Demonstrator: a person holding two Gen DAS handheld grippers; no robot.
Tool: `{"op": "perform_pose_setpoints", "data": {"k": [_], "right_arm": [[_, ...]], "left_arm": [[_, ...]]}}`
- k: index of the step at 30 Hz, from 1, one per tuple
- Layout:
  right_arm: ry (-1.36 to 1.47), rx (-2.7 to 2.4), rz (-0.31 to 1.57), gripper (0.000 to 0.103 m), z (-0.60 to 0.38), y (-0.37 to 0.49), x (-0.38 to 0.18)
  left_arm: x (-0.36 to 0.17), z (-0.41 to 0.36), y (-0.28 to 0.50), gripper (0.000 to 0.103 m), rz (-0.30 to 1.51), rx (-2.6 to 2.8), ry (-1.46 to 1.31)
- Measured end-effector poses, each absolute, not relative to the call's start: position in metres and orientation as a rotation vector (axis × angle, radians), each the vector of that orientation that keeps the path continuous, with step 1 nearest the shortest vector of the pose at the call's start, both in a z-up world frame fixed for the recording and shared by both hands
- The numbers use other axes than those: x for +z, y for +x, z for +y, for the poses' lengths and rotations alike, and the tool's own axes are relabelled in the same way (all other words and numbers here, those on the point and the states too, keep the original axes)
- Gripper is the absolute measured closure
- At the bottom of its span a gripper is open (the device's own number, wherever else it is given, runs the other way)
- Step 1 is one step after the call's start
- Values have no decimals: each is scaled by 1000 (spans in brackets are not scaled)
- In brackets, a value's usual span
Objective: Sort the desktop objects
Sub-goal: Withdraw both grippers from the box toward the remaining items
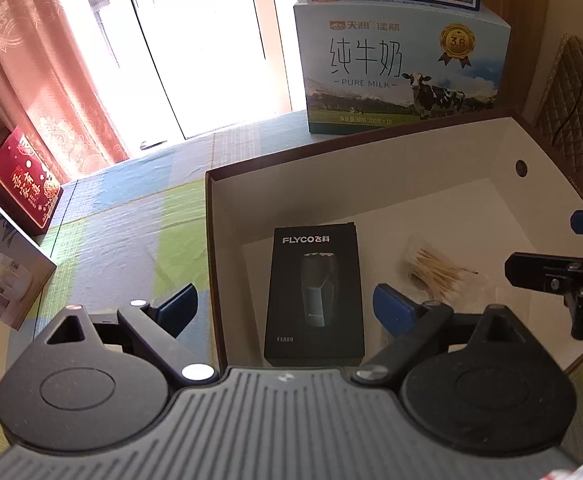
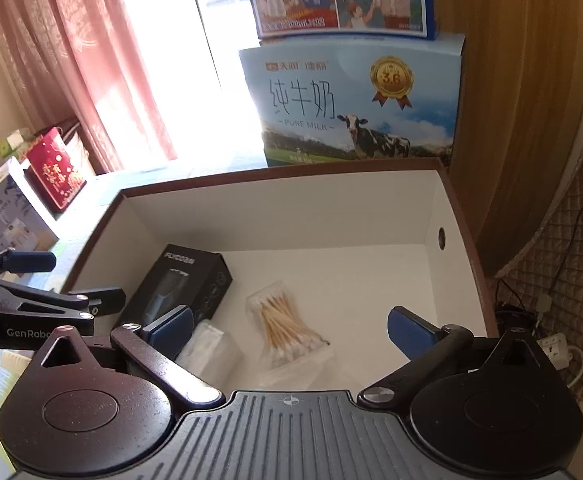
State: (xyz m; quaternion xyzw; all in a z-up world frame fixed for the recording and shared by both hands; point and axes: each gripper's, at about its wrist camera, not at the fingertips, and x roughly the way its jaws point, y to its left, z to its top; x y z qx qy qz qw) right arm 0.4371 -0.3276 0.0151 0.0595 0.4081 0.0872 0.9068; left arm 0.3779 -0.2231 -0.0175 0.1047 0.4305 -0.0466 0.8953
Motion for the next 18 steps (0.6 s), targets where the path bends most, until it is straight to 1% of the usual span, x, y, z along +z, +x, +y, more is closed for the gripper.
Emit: {"op": "perform_pose_setpoints", "data": {"k": [18], "right_arm": [[130, 172, 724, 2, -314, 355, 53]], "left_arm": [[14, -182, 283, 10, 833, -51, 149]]}}
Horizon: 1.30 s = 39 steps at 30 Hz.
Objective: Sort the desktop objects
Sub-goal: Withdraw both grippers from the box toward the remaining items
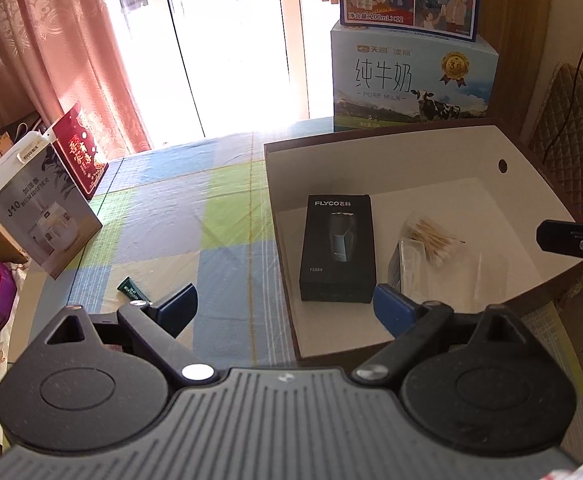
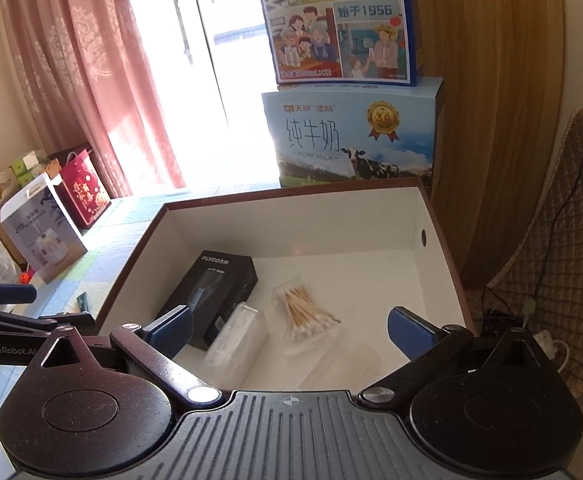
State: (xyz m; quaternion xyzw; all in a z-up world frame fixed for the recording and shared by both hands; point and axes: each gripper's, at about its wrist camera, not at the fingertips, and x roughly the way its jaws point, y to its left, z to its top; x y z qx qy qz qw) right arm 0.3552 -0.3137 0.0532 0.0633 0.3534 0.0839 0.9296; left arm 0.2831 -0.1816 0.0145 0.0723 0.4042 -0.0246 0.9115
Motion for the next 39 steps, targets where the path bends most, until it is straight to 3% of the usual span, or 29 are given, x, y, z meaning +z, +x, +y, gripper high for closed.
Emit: {"op": "perform_pose_setpoints", "data": {"k": [18, 39], "right_arm": [[117, 195, 696, 2, -278, 287, 62], [86, 292, 796, 2, -204, 238, 32]], "left_arm": [[31, -133, 202, 10, 812, -26, 114], [13, -64, 141, 10, 882, 23, 83]]}}
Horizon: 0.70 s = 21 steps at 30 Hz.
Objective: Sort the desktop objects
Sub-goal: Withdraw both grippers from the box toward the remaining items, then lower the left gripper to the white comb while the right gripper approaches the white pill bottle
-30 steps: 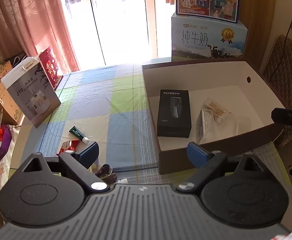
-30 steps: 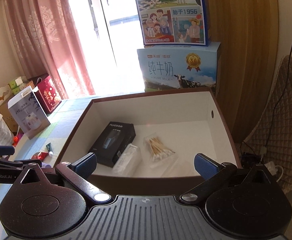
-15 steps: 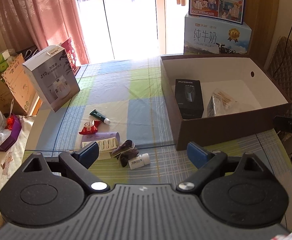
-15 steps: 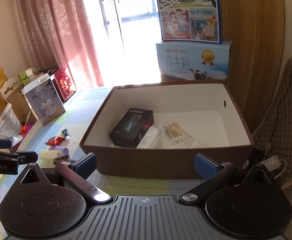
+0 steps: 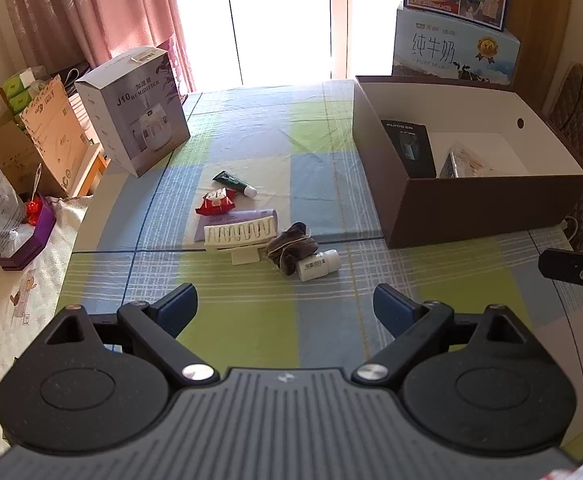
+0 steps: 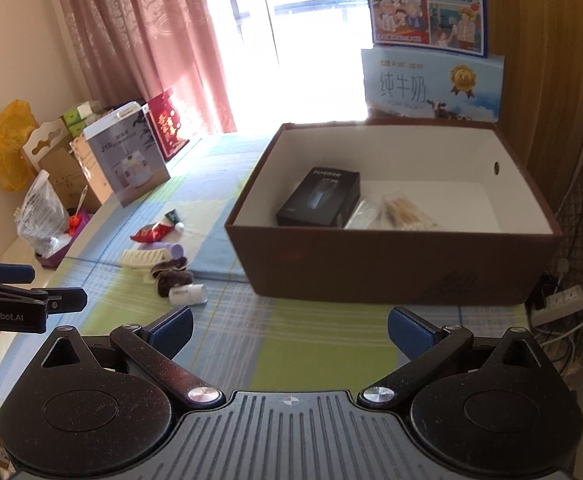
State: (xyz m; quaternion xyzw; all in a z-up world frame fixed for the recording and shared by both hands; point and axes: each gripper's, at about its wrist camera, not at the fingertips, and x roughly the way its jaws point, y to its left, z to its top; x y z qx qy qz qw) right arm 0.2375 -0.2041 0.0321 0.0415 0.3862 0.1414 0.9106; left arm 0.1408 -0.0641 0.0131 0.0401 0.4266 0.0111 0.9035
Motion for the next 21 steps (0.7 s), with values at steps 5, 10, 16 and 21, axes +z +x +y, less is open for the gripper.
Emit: {"op": "perform_pose_setpoints", "data": {"k": [5, 10, 16, 21], "right_arm": [[94, 307, 831, 2, -184, 237, 21], [93, 320, 856, 2, -161, 240, 8], [98, 324, 880, 2, -135, 247, -8], [96, 321, 891, 2, -116, 256, -22]], "left_arm": [[5, -47, 137, 10, 904, 32, 84], [-4, -29, 138, 10, 925, 35, 79], [-15, -7, 142, 11, 933, 33, 75], [-24, 11, 152, 11, 930, 13, 85]]}}
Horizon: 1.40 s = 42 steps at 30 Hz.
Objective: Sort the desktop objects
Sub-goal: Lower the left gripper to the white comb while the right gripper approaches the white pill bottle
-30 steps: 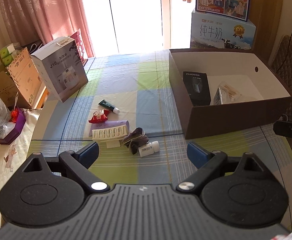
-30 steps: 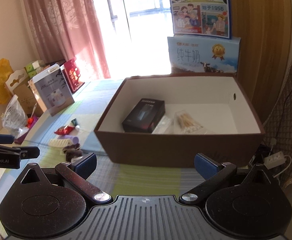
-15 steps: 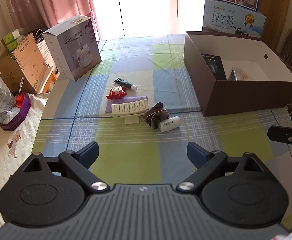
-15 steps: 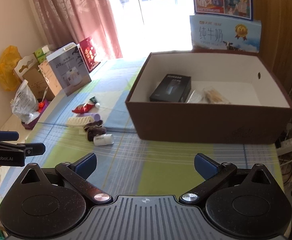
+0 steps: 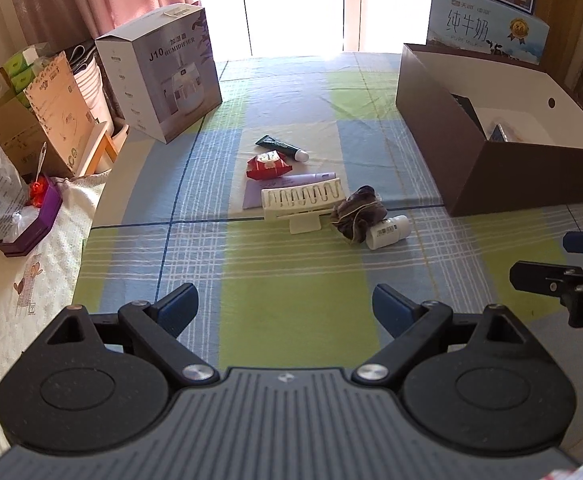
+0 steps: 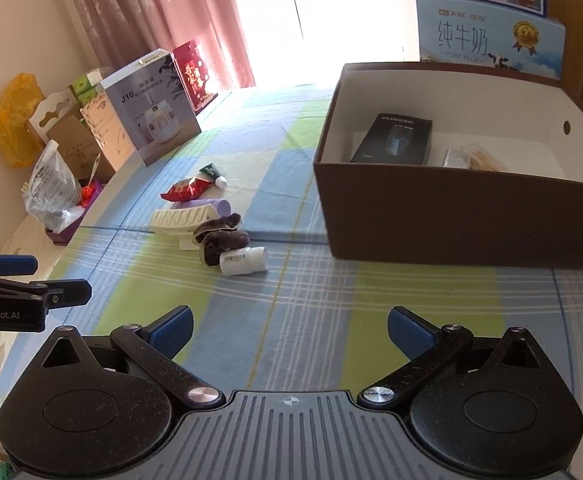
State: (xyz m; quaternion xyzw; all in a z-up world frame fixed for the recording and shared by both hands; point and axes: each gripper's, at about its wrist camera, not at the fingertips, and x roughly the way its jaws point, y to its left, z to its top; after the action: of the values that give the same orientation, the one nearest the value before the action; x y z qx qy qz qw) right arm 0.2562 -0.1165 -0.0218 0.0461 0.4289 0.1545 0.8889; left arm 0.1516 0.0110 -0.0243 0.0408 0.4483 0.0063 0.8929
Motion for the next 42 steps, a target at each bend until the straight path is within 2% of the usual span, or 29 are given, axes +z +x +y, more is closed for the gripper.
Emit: {"op": "perform_pose_setpoints", "data": {"k": [6, 16, 29, 33, 42], "right_arm": [[79, 313, 892, 4, -92, 272, -41], [50, 328, 881, 29, -56, 304, -69], [-23, 306, 905, 41, -26, 339, -103], [-32, 314, 909, 58, -25, 344, -110], [2, 266, 944, 59, -57, 332, -107]], "left_arm": [[-41, 30, 172, 14, 924, -15, 106], [-69, 54, 213, 18, 953, -61, 134], [-90, 56, 249, 20, 962, -148, 197], [-94, 54, 256, 20, 957, -174, 233], [-99, 35, 264, 20, 906, -308, 381]]}}
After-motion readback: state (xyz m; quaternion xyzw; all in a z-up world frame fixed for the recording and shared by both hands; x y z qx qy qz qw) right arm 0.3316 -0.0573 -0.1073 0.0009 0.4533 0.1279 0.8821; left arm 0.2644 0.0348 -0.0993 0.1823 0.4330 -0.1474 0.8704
